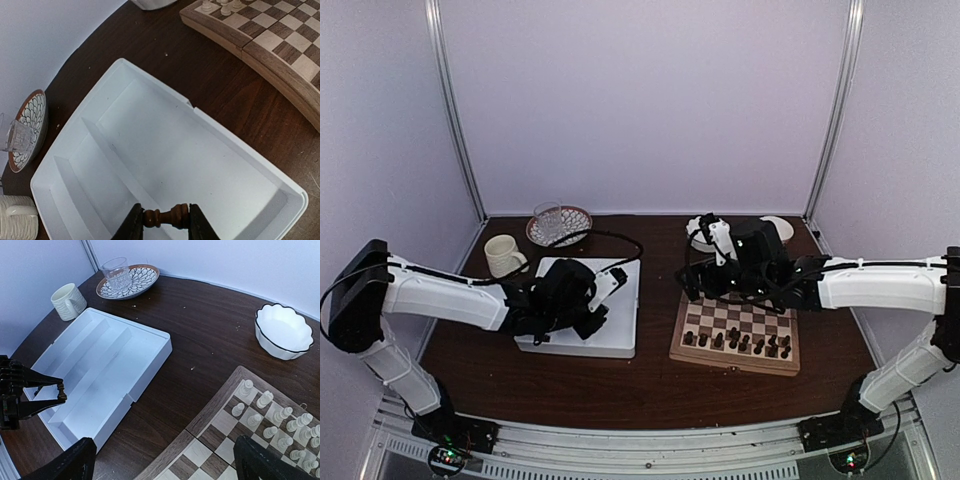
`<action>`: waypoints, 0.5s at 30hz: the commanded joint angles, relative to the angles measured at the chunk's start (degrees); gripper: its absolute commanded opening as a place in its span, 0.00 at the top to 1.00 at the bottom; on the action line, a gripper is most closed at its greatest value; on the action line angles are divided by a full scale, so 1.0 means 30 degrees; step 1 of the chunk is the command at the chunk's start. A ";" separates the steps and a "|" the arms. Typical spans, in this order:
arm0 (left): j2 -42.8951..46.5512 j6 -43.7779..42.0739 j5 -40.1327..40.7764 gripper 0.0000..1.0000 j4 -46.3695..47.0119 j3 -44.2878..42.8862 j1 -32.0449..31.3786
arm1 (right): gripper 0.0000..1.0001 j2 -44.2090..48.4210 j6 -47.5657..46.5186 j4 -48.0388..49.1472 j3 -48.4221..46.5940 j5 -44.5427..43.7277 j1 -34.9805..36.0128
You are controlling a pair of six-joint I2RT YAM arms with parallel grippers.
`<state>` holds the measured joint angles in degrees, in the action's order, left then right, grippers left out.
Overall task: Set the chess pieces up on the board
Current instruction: Pass from the left arm to the right
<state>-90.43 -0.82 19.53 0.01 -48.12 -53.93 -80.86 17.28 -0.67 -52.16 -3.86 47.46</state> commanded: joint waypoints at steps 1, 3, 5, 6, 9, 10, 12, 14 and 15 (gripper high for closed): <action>0.0733 -0.2205 0.0589 0.73 0.4148 0.1415 -0.0261 | 0.02 -0.0194 -0.0270 0.0164 0.0107 0.2383 -0.0161; 0.0986 -0.2436 0.0361 0.73 0.5129 0.2006 -0.0268 | 0.08 -0.0463 -0.0266 0.0695 0.0045 0.3726 -0.0191; 0.1364 -0.2605 -0.0126 0.73 0.5701 0.2451 -0.0274 | 0.18 -0.0780 -0.0159 0.1212 0.0029 0.5288 -0.0220; 0.1586 -0.2665 -0.0501 0.73 0.5957 0.2688 -0.0275 | 0.21 -0.0965 -0.0086 0.1415 -0.0021 0.6133 -0.0233; 0.2375 -0.3001 -0.1726 0.73 0.6890 0.3496 -0.0265 | 0.29 -0.1725 0.0118 0.1776 -0.0379 0.8697 -0.0288; 0.2584 -0.3260 -0.2052 0.73 0.7234 0.3789 -0.0273 | 0.32 -0.1999 0.0241 0.1841 -0.0555 0.9394 -0.0293; 0.2919 -0.3667 -0.2476 0.73 0.7882 0.4302 -0.0302 | 0.36 -0.2666 0.0475 0.2023 -0.0818 1.0782 -0.0293; 0.3176 -0.3949 -0.3032 0.72 0.8215 0.4604 -0.0291 | 0.39 -0.3290 0.1038 0.2335 -0.1141 1.1770 -0.0284; 0.3281 -0.4122 -0.3420 0.72 0.8300 0.4700 -0.0288 | 0.40 -0.3656 0.1356 0.2537 -0.1291 1.2213 -0.0278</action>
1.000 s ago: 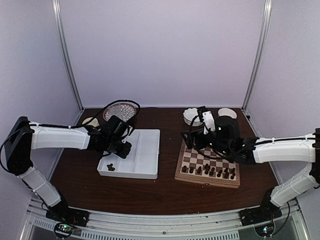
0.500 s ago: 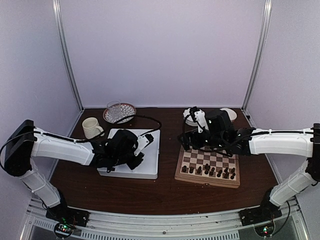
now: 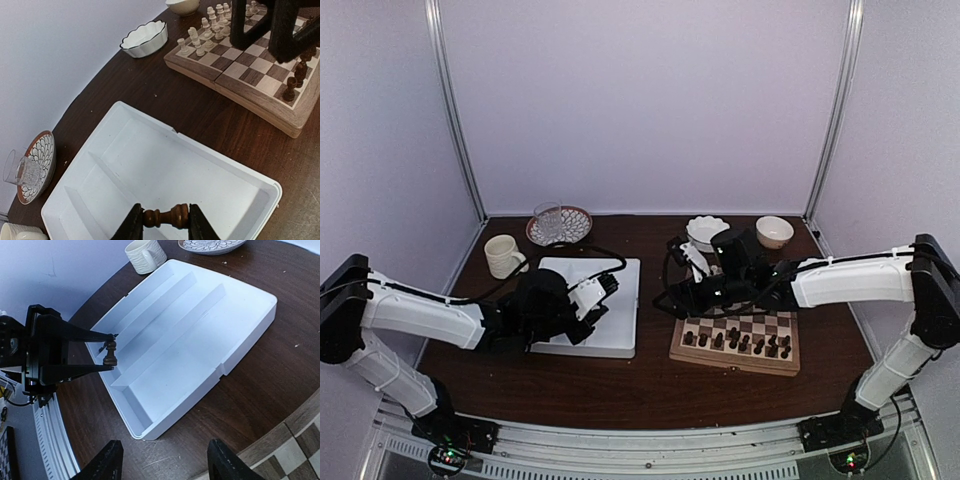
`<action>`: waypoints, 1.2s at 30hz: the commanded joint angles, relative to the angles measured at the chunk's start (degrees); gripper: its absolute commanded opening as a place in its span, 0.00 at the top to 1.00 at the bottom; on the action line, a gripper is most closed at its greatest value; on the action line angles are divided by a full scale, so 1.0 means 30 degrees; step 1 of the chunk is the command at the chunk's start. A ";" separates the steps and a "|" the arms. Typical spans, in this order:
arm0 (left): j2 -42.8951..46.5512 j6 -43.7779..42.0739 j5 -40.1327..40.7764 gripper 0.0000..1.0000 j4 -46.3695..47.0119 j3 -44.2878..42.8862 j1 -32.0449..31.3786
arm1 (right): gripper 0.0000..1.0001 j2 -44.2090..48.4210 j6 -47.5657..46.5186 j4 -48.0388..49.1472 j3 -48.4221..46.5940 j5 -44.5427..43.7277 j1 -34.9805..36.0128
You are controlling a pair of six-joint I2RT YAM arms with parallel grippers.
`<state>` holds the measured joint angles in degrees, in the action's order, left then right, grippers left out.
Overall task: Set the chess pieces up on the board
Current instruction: Pass from the left arm to the right
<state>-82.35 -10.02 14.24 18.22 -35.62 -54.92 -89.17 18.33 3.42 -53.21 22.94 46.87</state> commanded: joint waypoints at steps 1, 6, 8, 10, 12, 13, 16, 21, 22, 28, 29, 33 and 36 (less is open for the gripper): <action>0.0705 -0.1256 -0.2086 0.72 0.2282 0.0651 0.0000 | 0.42 -0.1241 0.1303 0.1416 -0.1103 0.3871 -0.0084; 0.0934 -0.2831 -0.3497 0.70 0.3400 0.1514 -0.0401 | 0.48 -0.3093 0.3086 0.3600 -0.1568 0.6605 -0.0017; 0.0898 -0.3486 -0.3494 0.70 0.3824 0.1763 -0.0599 | 0.48 -0.3502 0.3474 0.4075 -0.1634 0.6875 0.0031; 0.0899 -0.3855 -0.3549 0.70 0.4146 0.1947 -0.0718 | 0.48 -0.3841 0.3500 0.4072 -0.1782 0.6908 0.0143; 0.0901 -0.4118 -0.3753 0.70 0.4245 0.2019 -0.0830 | 0.48 -0.4052 0.3449 0.4052 -0.1923 0.6943 0.0263; 0.0923 -0.4319 -0.3798 0.70 0.4328 0.2075 -0.0925 | 0.48 -0.4134 0.3443 0.4035 -0.2009 0.6892 0.0329; 0.0843 -0.5121 -0.3642 0.70 0.4592 0.2189 -0.1398 | 0.48 -0.4353 0.3251 0.3843 -0.2281 0.6848 0.0576; 0.0596 -0.5865 -0.2992 0.70 0.4855 0.2177 -0.2013 | 0.52 -0.4785 0.2604 0.3221 -0.2884 0.6693 0.1179; 0.0607 -0.5863 -0.2963 0.70 0.4855 0.2175 -0.2054 | 0.52 -0.4888 0.2568 0.3217 -0.2965 0.6685 0.1264; 0.0735 -0.5977 -0.2601 0.70 0.4884 0.2175 -0.2217 | 0.54 -0.5451 0.2296 0.2974 -0.3338 0.6704 0.1577; 0.0756 -0.5969 -0.2596 0.70 0.4884 0.2175 -0.2248 | 0.55 -0.5473 0.2237 0.2919 -0.3395 0.6701 0.1625; 0.0707 -0.5947 -0.2611 0.70 0.4917 0.2175 -0.2257 | 0.57 -0.5568 0.1804 0.2464 -0.3658 0.6624 0.1882; 0.0704 -0.5941 -0.2450 0.70 0.4943 0.2167 -0.2284 | 0.57 -0.5652 0.1694 0.2412 -0.3763 0.6841 0.2008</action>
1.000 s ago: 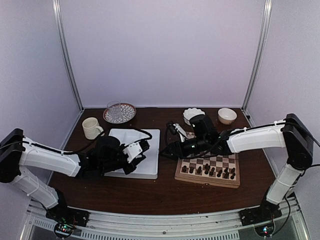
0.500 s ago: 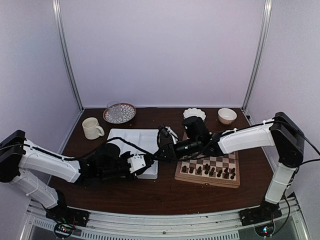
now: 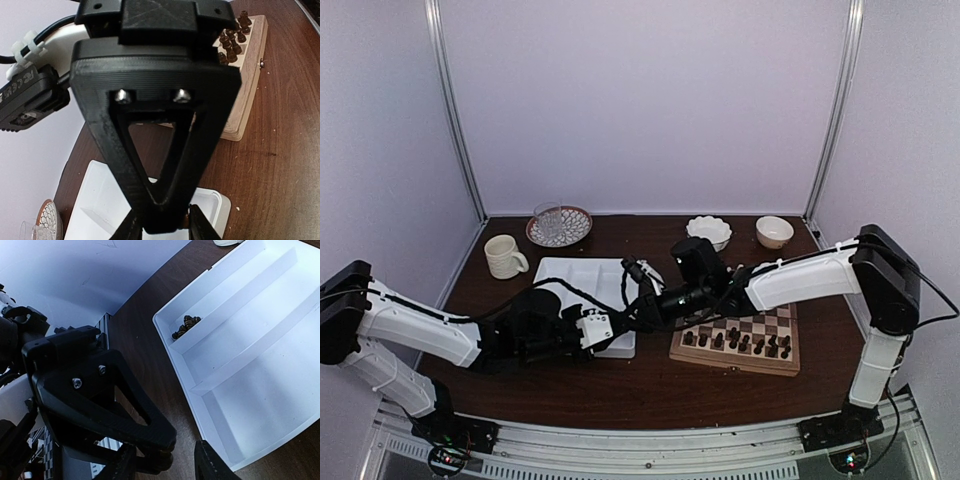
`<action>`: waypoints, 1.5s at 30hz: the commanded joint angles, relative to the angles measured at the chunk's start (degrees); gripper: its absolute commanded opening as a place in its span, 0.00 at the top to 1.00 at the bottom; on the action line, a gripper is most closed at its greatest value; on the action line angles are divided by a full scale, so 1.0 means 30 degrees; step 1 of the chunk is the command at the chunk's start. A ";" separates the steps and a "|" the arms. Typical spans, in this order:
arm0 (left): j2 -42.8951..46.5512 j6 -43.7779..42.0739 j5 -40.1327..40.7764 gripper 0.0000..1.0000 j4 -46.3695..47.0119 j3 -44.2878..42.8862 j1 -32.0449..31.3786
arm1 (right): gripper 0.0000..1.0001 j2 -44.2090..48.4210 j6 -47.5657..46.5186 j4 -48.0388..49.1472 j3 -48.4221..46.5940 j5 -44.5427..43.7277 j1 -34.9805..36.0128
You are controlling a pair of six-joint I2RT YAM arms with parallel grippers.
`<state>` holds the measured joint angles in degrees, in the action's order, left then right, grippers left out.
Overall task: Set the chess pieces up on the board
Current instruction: Pass from the left arm to the right, then place the pawn on the chessboard.
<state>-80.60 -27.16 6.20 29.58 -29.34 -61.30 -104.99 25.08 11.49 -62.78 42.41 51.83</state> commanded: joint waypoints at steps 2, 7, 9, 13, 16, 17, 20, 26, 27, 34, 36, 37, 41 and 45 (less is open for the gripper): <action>0.0152 -0.0234 0.0314 0.70 0.1180 0.0084 -0.0157 | 0.57 -0.0462 -0.0609 -0.0312 -0.0623 0.0413 0.0441; 0.0205 -0.0234 0.0326 0.70 0.1213 0.0106 -0.0138 | 0.68 -0.0598 -0.0684 -0.0401 -0.0780 0.0511 0.0556; 0.0206 -0.0255 0.0308 0.70 0.1213 0.0113 -0.0158 | 0.73 -0.0528 -0.0713 -0.0263 -0.0663 0.0496 0.0564; 0.0196 -0.0264 0.0425 0.70 0.1253 0.0113 -0.0205 | 0.83 -0.0279 -0.0739 -0.0035 -0.0425 0.0046 0.0564; 0.0293 -0.0242 0.0995 0.63 0.1355 0.0084 -0.0449 | 0.88 0.0054 -0.0848 0.0018 -0.0133 -0.0758 0.0564; 0.0425 -0.0188 0.1049 0.60 0.1319 0.0062 -0.0580 | 0.90 0.0197 -0.0947 0.0084 0.0018 -0.1261 0.0564; 0.1050 0.0261 0.1278 0.46 0.1154 0.0057 -0.0909 | 0.95 0.0841 -0.1373 0.0115 0.0539 -0.2542 0.0536; 0.3760 0.2878 0.2995 0.32 -0.0533 -0.0011 -0.0961 | 0.94 0.2282 -0.2398 0.0276 0.1760 -0.5452 0.0521; 0.4261 0.3249 0.3192 0.31 -0.0836 0.0024 -0.0944 | 0.93 0.2541 -0.2587 0.0233 0.1996 -0.5988 0.0507; 0.5693 0.6914 0.4580 0.09 -0.1959 0.0101 -0.0562 | 0.92 0.4837 -0.3566 0.1220 0.3997 -0.9678 0.0505; 0.5734 0.8348 0.3987 0.03 -0.2772 -0.0275 -0.0036 | 0.92 0.5415 -0.3833 0.1732 0.4511 -1.0068 0.0505; 0.5705 0.8869 0.3393 0.02 -0.3031 -0.0382 0.0256 | 0.92 0.5653 -0.3912 0.1997 0.4722 -1.0040 0.0505; 0.5627 1.2090 -0.0736 0.02 -0.2932 -0.0411 0.2212 | 0.91 0.6255 -0.3969 0.3235 0.5382 -0.8919 0.0538; 0.5421 1.3373 -0.3715 0.07 -0.1150 0.0261 0.3155 | 0.91 0.6652 -0.4073 0.3716 0.5824 -0.9572 0.0535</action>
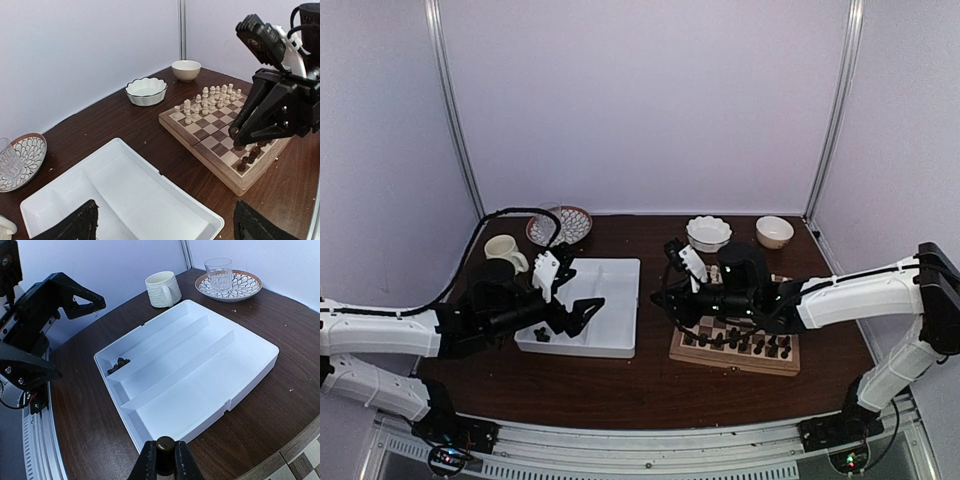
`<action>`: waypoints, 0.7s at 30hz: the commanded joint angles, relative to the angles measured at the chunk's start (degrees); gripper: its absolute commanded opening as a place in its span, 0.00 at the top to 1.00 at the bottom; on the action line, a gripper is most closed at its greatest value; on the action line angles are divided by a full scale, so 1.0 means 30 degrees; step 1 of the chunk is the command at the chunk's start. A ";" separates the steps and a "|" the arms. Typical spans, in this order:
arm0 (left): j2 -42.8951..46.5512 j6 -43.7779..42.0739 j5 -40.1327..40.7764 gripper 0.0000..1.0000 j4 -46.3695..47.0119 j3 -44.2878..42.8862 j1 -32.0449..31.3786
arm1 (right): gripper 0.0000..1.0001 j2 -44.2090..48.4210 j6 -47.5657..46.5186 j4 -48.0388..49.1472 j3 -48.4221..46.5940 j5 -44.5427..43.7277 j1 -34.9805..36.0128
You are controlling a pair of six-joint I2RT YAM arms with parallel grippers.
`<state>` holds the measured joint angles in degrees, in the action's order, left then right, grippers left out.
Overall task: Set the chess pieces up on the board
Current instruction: Place the pawn on the chessboard.
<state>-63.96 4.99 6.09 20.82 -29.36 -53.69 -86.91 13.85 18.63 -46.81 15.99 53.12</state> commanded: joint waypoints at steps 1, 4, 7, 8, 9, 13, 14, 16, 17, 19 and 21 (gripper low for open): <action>-0.0256 0.2706 -0.3847 0.08 0.2078 0.0380 0.0624 | 0.91 0.0687 -0.0399 0.1295 0.0578 -0.1203 0.0105; -0.0998 0.3046 -0.4532 0.15 0.3130 0.0542 0.0618 | 0.91 0.0893 -0.0606 0.1799 0.1035 -0.1720 0.0105; -0.1897 0.2835 -0.6070 0.26 0.4323 0.0531 0.0614 | 0.90 0.0942 -0.0589 0.2218 0.1100 -0.0947 0.0107; -0.2136 0.2772 -0.6515 0.31 0.4689 0.0531 0.0612 | 0.90 0.0935 -0.0512 0.2394 0.1115 -0.0574 0.0127; -0.2412 0.2746 -0.6977 0.36 0.5079 0.0530 0.0612 | 0.89 0.0956 -0.0426 0.2654 0.1175 -0.0209 0.0129; -0.3600 0.2600 -0.7984 0.47 0.5495 0.0205 0.0621 | 0.89 0.1171 -0.0360 0.2631 0.1290 -0.0625 0.0149; -0.3803 0.2563 -0.7948 0.48 0.5374 0.0080 0.0631 | 0.90 0.1220 -0.0435 0.2376 0.1278 -0.1299 0.0136; -0.4139 0.2528 -0.7618 0.50 0.5238 -0.0077 0.0629 | 0.90 0.1335 -0.0426 0.2031 0.1409 -0.2763 0.0134; -0.4302 0.2547 -0.7551 0.51 0.5283 -0.0109 0.0614 | 0.90 0.1383 -0.0408 0.2078 0.1571 -0.3463 0.0134; -0.4572 0.2588 -0.7591 0.51 0.5389 -0.0129 0.0619 | 0.90 0.1462 -0.0357 0.1997 0.1786 -0.4770 0.0116; -0.4716 0.2612 -0.7585 0.51 0.5269 -0.0221 0.0630 | 0.90 0.1489 -0.0338 0.1629 0.1839 -0.6103 0.0120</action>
<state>-77.30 12.56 -15.44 33.06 -28.42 -51.90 -83.81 13.02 24.53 -42.57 7.49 53.39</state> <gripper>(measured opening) 0.489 0.109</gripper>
